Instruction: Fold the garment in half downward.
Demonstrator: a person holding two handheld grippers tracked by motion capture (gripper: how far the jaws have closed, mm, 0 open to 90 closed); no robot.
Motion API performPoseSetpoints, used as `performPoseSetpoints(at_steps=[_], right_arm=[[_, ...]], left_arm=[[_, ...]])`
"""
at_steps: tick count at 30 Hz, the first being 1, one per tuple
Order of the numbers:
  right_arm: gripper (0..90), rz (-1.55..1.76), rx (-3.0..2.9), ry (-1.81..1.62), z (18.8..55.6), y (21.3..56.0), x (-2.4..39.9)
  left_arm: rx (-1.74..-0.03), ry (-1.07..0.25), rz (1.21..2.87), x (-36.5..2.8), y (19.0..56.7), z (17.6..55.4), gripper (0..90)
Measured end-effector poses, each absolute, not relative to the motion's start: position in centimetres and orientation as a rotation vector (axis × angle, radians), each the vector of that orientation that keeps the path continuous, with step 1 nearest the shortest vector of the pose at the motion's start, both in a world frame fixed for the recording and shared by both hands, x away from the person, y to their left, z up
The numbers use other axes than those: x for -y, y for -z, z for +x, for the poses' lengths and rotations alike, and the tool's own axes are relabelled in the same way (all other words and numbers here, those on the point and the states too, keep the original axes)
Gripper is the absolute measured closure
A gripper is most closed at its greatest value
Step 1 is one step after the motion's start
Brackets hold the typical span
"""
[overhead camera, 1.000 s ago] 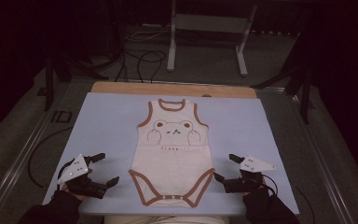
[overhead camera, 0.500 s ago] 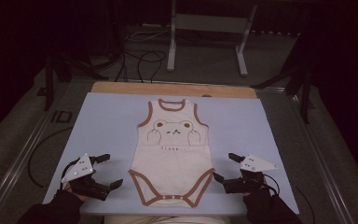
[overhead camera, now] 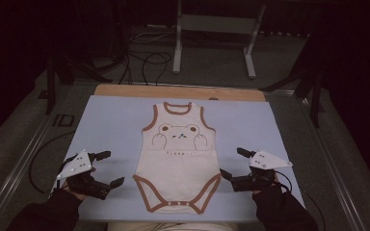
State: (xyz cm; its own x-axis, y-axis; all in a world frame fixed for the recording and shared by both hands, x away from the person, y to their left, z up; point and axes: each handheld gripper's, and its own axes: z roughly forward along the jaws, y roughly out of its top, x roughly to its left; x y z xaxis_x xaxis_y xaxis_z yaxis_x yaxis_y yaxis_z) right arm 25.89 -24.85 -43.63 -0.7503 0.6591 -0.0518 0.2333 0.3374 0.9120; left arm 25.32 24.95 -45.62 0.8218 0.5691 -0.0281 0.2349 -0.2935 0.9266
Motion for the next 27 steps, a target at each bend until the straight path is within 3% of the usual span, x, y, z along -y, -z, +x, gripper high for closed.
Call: performPoseSetpoints(at_steps=[27], right_arm=[[7.8,0.781,-2.181,-1.382,29.9,42.5,23.1]], left_arm=[[-0.583,-0.35,1.911,-23.3,43.4,28.9,0.4]])
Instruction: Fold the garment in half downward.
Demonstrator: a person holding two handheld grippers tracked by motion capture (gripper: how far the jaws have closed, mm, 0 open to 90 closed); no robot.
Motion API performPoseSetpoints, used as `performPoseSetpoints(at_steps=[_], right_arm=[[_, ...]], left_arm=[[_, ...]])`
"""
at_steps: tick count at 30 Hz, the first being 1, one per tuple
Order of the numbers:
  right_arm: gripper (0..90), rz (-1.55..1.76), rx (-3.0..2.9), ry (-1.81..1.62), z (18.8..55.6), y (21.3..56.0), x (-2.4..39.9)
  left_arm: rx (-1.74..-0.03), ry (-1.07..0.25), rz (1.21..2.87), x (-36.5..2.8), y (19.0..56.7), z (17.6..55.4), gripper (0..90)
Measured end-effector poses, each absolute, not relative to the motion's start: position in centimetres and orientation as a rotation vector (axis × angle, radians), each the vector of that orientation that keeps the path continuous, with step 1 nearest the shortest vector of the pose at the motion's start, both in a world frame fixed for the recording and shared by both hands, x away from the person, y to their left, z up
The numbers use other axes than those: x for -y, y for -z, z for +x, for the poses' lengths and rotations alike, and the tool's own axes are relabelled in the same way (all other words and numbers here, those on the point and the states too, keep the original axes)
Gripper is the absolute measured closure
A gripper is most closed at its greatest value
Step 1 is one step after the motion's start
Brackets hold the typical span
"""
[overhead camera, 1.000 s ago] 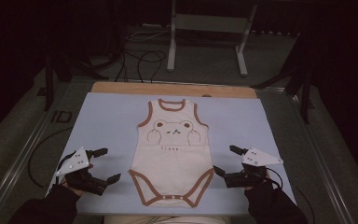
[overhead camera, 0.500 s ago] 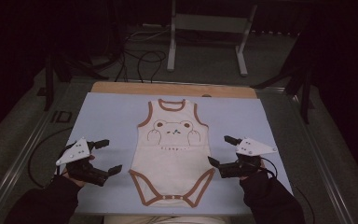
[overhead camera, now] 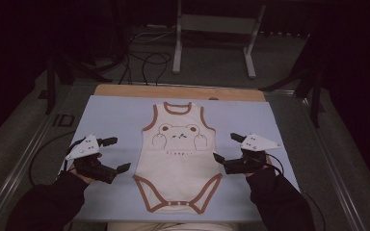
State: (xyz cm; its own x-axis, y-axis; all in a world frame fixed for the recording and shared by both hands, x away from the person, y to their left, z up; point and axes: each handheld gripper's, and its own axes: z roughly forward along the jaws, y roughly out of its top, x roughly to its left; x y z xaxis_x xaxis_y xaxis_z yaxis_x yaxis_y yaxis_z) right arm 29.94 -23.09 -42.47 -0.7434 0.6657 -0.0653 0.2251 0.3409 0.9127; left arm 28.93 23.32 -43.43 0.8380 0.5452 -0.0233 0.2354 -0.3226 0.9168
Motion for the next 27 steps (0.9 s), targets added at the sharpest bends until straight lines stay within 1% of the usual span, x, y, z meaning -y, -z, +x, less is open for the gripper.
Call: performPoseSetpoints(at_steps=[14,16,27], right_arm=[[7.8,0.803,-2.191,-1.36,32.3,42.6,21.9],[7.8,0.804,-2.191,-1.358,32.4,42.6,21.8],[7.8,0.82,-2.239,-1.337,34.0,43.3,20.4]], left_arm=[[-0.576,-0.358,1.95,-21.7,42.9,30.6,0.4],[-0.613,-0.377,1.965,-21.3,42.8,30.9,0.4],[-0.6,-0.356,1.985,-20.3,43.3,32.6,0.4]])
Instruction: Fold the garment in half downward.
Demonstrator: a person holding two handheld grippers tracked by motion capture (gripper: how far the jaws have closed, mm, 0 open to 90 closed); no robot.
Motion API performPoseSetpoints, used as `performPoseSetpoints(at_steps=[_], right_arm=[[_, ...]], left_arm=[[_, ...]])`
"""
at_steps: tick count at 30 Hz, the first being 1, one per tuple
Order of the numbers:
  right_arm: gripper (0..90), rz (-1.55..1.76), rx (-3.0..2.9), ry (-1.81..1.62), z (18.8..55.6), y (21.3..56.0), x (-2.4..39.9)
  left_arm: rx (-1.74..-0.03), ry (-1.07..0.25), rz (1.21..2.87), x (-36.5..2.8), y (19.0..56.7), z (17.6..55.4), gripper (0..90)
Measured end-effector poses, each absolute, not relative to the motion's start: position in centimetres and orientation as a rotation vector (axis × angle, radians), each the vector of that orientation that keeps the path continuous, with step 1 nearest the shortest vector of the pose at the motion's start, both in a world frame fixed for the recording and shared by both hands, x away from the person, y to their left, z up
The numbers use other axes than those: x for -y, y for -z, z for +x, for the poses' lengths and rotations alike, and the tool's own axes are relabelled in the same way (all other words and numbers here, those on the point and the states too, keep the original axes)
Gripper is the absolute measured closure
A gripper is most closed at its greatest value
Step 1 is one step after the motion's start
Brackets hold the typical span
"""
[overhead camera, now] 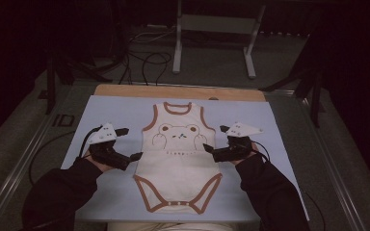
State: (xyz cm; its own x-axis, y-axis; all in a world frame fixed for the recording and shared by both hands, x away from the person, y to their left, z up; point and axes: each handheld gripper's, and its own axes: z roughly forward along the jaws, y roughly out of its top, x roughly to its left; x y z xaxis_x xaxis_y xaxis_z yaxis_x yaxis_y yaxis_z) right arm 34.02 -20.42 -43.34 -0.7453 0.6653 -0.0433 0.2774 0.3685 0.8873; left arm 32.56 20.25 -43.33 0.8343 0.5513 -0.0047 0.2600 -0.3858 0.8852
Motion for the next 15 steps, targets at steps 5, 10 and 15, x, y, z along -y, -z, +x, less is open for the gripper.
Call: performPoseSetpoints(at_steps=[5,10,15], right_arm=[[7.8,0.82,-2.278,-1.312,34.8,44.0,19.8],[7.8,0.828,-2.3,-1.28,35.9,45.2,19.4],[7.8,0.845,-2.312,-1.248,36.5,46.1,19.3]], left_arm=[[-0.595,-0.349,2.003,-19.6,43.8,33.4,0.5],[-0.598,-0.338,2.02,-19.2,44.4,34.2,0.5],[-0.609,-0.324,2.034,-18.9,45.3,34.9,0.6]])
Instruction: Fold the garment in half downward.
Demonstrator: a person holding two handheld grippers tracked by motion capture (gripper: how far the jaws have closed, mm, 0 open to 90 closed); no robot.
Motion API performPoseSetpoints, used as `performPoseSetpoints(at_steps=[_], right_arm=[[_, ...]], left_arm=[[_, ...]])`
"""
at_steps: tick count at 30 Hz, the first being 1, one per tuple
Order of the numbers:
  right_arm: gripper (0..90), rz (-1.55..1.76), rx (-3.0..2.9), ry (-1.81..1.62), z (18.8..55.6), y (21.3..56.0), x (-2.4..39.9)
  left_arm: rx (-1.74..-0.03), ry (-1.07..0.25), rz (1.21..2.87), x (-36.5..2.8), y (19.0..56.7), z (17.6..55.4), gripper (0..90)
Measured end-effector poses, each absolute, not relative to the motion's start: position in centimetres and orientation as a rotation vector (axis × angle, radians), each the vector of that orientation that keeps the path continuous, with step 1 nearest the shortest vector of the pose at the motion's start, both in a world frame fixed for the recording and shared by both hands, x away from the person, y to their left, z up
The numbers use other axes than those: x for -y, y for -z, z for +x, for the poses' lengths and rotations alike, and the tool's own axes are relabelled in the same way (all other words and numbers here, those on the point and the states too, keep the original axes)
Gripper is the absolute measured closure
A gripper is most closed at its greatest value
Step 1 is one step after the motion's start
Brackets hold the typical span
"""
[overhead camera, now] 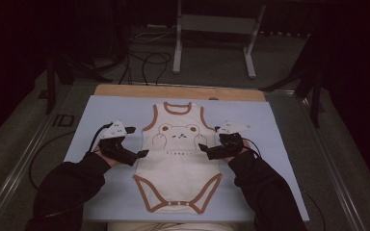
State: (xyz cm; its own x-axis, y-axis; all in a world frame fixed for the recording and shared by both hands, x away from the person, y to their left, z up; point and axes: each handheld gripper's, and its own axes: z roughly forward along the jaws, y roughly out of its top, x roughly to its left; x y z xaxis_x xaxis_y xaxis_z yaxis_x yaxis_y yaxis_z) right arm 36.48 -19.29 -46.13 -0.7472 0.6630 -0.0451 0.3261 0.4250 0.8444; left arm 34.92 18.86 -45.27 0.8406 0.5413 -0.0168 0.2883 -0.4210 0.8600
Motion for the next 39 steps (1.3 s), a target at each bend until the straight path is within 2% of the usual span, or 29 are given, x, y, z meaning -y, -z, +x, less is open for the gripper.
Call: performPoseSetpoints(at_steps=[14,23,27,30,34,39], right_arm=[[8.9,0.932,-2.355,-1.175,37.6,48.9,20.1],[19.4,0.961,-2.374,-1.137,38.0,50.0,20.8],[22.9,0.976,-2.379,-1.122,38.1,50.3,20.8],[26.1,0.993,-2.372,-1.103,38.1,50.7,20.9],[26.9,1.01,-2.375,-1.075,38.1,50.9,20.8],[35.3,1.025,-2.385,-1.046,38.3,51.2,20.8]], left_arm=[[-0.647,-0.305,2.085,-18.4,47.9,36.3,2.2],[-0.662,-0.301,2.137,-18.3,49.4,37.1,9.6],[-0.686,-0.284,2.157,-18.0,50.0,37.4,10.3],[-0.707,-0.277,2.177,-17.9,50.3,37.7,15.3],[-0.717,-0.273,2.198,-17.7,50.8,37.9,16.7],[-0.726,-0.271,2.225,-17.6,51.2,38.2,24.0]])
